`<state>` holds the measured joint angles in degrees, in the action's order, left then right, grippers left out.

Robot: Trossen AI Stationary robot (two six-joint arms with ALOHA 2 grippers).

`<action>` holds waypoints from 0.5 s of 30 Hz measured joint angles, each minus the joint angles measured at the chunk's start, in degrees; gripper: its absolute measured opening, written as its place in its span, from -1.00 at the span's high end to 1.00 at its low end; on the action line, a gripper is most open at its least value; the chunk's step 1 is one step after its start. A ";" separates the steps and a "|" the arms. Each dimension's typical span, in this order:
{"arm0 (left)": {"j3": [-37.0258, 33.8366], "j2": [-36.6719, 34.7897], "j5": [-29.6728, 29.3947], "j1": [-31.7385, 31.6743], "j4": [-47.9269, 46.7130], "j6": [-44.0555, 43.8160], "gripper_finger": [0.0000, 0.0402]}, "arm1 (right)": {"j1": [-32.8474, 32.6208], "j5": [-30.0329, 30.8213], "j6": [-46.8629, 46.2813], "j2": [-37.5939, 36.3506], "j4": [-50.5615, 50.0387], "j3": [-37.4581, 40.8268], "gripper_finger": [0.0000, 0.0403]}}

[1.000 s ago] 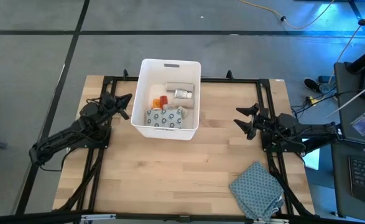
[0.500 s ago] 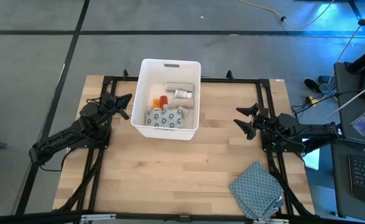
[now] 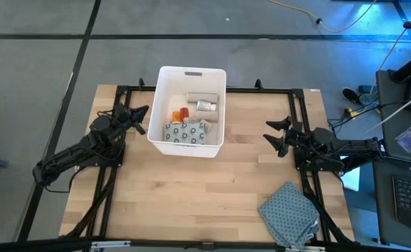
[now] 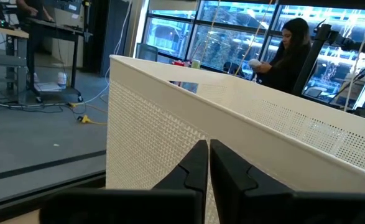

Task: Pick & place medical supplies in basket/bin
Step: Return to Home Position

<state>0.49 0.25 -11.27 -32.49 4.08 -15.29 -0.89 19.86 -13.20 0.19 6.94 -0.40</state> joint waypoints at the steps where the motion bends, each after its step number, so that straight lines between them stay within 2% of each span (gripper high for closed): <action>1: 0.00 0.00 0.00 0.00 0.02 0.02 0.94 | 0.00 0.00 0.01 0.00 0.00 0.00 -0.64; 15: 0.00 0.00 0.00 0.00 0.00 0.00 0.97 | 0.00 0.02 0.01 0.02 0.00 0.00 -0.64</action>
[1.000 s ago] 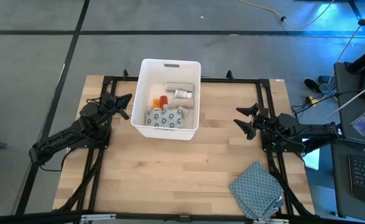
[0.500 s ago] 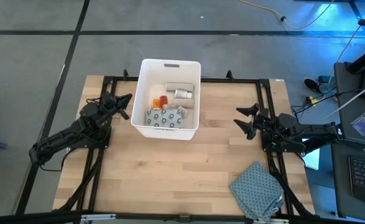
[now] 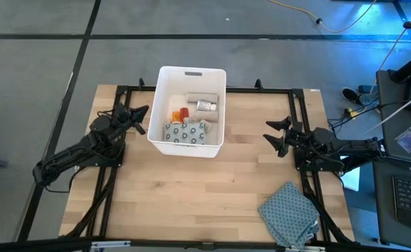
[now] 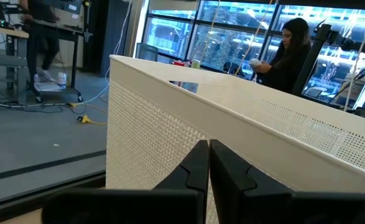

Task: Pick & place medical supplies in basket/bin
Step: Return to Home Position

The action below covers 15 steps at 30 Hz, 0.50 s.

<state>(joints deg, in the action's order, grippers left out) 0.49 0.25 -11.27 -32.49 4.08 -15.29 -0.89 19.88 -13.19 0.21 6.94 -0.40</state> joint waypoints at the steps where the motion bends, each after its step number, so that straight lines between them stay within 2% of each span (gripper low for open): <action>1: 0.00 0.00 0.00 0.02 0.00 0.00 0.96 | 0.00 0.00 0.00 0.00 0.01 0.00 -0.64; 15: 0.00 0.00 0.00 0.02 0.00 0.00 0.96 | 0.00 0.00 -0.02 0.00 0.02 0.00 -0.64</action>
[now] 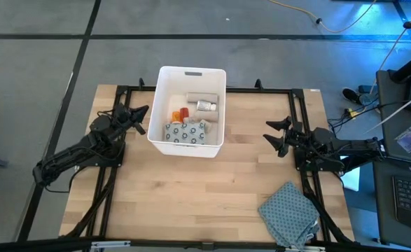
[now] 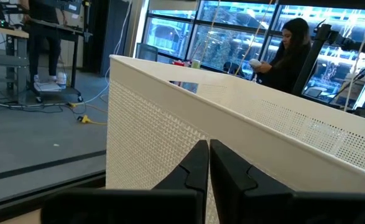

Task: Pick & place medical supplies in basket/bin
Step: Return to Home Position

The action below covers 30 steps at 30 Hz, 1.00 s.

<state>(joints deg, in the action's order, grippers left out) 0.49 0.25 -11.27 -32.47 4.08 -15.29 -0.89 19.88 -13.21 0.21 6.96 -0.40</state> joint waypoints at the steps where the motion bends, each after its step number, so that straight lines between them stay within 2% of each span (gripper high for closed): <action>1: 0.00 0.00 0.00 0.00 0.00 0.00 0.96 | 0.00 0.00 0.01 0.00 0.00 0.00 -0.64; 30: 0.00 0.02 0.00 0.00 0.01 0.00 0.96 | 0.00 0.00 0.02 0.00 0.00 0.00 -0.64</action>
